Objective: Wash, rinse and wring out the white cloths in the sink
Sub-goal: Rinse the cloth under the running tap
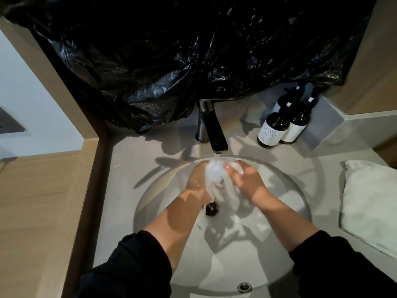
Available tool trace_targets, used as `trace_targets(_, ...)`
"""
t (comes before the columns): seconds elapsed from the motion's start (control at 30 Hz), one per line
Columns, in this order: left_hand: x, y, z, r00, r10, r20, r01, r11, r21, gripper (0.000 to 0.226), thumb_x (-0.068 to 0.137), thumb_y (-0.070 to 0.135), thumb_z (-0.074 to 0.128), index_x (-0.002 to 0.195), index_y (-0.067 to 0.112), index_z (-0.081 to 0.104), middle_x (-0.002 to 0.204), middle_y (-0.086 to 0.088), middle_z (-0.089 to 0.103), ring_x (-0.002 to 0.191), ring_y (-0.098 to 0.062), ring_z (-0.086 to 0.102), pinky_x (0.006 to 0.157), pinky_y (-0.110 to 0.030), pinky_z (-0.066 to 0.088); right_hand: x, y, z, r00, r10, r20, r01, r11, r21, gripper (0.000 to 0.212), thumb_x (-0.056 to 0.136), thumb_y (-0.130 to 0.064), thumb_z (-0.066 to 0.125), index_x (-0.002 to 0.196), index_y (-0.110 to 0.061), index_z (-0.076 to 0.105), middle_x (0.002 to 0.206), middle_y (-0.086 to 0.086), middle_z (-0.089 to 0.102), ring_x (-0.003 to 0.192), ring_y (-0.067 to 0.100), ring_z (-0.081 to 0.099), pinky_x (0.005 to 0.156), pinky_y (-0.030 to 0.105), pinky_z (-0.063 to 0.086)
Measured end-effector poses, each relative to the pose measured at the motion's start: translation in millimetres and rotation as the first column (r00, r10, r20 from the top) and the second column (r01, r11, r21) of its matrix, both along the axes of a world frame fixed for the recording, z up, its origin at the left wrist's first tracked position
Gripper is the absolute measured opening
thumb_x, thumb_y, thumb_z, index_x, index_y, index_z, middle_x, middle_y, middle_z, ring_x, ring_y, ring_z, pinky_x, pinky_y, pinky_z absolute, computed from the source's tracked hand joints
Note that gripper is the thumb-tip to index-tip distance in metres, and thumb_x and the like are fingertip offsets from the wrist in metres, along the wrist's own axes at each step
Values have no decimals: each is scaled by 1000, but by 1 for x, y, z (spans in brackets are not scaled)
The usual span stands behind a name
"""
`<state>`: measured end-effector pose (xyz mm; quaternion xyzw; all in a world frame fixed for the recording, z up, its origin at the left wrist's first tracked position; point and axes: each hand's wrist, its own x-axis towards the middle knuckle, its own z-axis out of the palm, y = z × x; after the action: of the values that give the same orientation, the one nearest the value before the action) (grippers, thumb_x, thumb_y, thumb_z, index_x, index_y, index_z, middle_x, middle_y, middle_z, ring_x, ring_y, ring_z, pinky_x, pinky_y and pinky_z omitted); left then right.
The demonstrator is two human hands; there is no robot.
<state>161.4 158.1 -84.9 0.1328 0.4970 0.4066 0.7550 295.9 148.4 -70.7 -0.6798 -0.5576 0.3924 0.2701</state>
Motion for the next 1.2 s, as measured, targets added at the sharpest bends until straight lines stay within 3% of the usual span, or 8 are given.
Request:
trace_targets(0.13, -10, 4, 15, 994, -97, -43, 99, 994, 36, 23, 101, 22, 39, 85, 15, 54, 51, 7, 65, 59, -13, 63, 54, -24, 51, -2, 6, -1, 967, -142, -213, 121, 987, -108, 35, 91, -44, 58, 79, -11, 63, 68, 0, 56, 65, 15, 51, 64, 27, 41)
trace_targets(0.3, -23, 4, 30, 967, -185, -178, 199, 978, 63, 33, 95, 45, 52, 83, 16, 60, 58, -1, 62, 43, -12, 56, 39, -14, 39, -9, 1, -10, 990, 50, -131, -56, 997, -44, 36, 92, -48, 52, 84, -15, 64, 78, 5, 66, 78, 22, 60, 76, 32, 46)
trace_targets(0.5, -23, 4, 13, 992, -52, -113, 63, 993, 99, 8, 98, 19, 52, 94, 13, 57, 85, -1, 62, 82, -20, 60, 72, -23, 50, -15, -6, -7, 969, 24, -246, -21, 1000, 12, 40, 97, -45, 47, 89, -11, 66, 86, 7, 69, 85, 22, 65, 75, 22, 47)
trace_targets(0.67, -14, 7, 22, 990, -54, -133, 40, 993, -107, 60, 88, 61, 52, 112, 7, 63, 105, -15, 70, 93, -31, 67, 59, -32, 49, -8, -9, -12, 912, -249, -327, 221, 968, -120, 60, 95, -50, 47, 83, 7, 60, 76, 24, 63, 68, 22, 53, 66, 29, 44)
trace_targets(0.77, -23, 2, 20, 966, -216, -143, 197, 971, -134, 71, 80, 75, 49, 110, 13, 66, 98, -13, 67, 85, -29, 59, 60, -34, 46, -8, -14, -10, 906, -312, -284, 330, 944, 16, 52, 97, -41, 48, 58, -10, 32, 52, 2, 32, 54, 15, 32, 52, 27, 30)
trace_targets(0.87, -23, -2, 10, 974, -217, -72, 208, 971, -117, 46, 86, 65, 50, 87, 22, 66, 73, -6, 66, 75, -24, 54, 61, -32, 50, -4, -18, -12, 967, -213, -140, 240, 947, 213, 51, 100, -38, 42, 62, -5, 40, 56, 4, 40, 56, 16, 40, 61, 34, 37)
trace_targets(1.03, 3, 1, 8, 970, -181, -159, 178, 983, -33, 52, 73, 61, 67, 95, 14, 68, 96, -13, 70, 92, -32, 67, 83, -41, 53, -16, -26, -7, 963, -53, 266, -57, 920, 388, 47, 90, -38, 29, 79, -8, 63, 74, 5, 60, 72, 26, 54, 66, 31, 36)
trace_targets(1.2, 5, 6, 10, 986, 39, -164, -39, 999, 3, 14, 86, 21, 62, 89, 9, 67, 83, -13, 68, 80, -30, 65, 67, -34, 54, -21, -11, -9, 973, -229, 7, 217, 930, 297, 43, 101, -32, 39, 62, -14, 39, 56, 2, 45, 57, 24, 43, 57, 30, 30)
